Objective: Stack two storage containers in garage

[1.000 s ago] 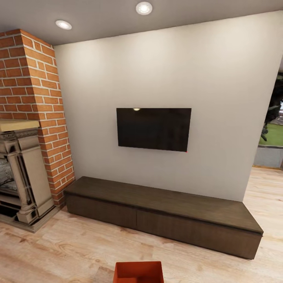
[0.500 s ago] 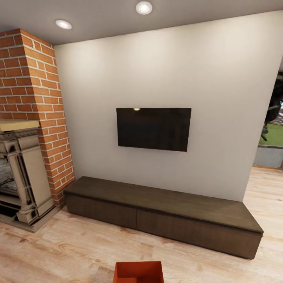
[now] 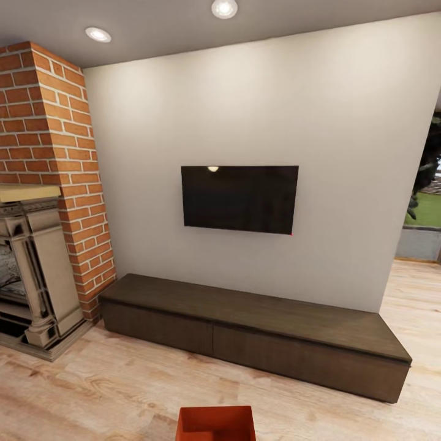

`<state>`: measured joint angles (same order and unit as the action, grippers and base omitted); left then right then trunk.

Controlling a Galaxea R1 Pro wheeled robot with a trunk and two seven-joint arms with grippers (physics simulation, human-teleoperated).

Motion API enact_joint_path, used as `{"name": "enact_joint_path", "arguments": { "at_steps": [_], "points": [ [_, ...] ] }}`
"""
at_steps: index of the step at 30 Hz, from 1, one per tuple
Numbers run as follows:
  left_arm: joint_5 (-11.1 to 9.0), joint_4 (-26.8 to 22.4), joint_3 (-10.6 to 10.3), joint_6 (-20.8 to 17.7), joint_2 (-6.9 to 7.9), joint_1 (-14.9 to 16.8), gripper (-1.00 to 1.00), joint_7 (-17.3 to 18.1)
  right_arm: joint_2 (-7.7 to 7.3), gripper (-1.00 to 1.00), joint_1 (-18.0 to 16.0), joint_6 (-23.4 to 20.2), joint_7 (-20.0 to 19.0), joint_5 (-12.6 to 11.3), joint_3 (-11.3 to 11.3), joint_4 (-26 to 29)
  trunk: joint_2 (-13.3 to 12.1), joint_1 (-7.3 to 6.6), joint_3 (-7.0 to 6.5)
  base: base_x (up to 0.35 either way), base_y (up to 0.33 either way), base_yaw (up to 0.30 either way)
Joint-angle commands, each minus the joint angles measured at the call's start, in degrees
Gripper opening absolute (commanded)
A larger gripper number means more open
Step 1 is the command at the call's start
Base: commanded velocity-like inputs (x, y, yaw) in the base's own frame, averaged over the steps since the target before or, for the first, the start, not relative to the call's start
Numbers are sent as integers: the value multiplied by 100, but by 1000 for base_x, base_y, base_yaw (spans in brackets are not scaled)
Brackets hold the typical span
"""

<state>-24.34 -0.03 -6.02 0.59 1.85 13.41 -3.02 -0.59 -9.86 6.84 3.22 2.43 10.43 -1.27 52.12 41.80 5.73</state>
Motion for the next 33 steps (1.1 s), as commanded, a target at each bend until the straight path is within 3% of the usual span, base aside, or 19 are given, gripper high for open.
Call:
{"name": "enact_joint_path", "arguments": {
  "at_steps": [1,30,33],
  "points": [
    [-45,1,-49,8,0,4,100,-14,3,100,-7,15,23,24,28,-14,48,23,27,0,0,0],
    [-45,3,-49,9,0,4,100,-14,6,100,-7,-9,21,-9,3,-14,1211,660,756,0,0,0],
    [-45,3,-49,5,0,4,100,-14,6,100,-7,-8,21,-13,-3,-14,1211,660,783,0,0,0]
  ]
}}
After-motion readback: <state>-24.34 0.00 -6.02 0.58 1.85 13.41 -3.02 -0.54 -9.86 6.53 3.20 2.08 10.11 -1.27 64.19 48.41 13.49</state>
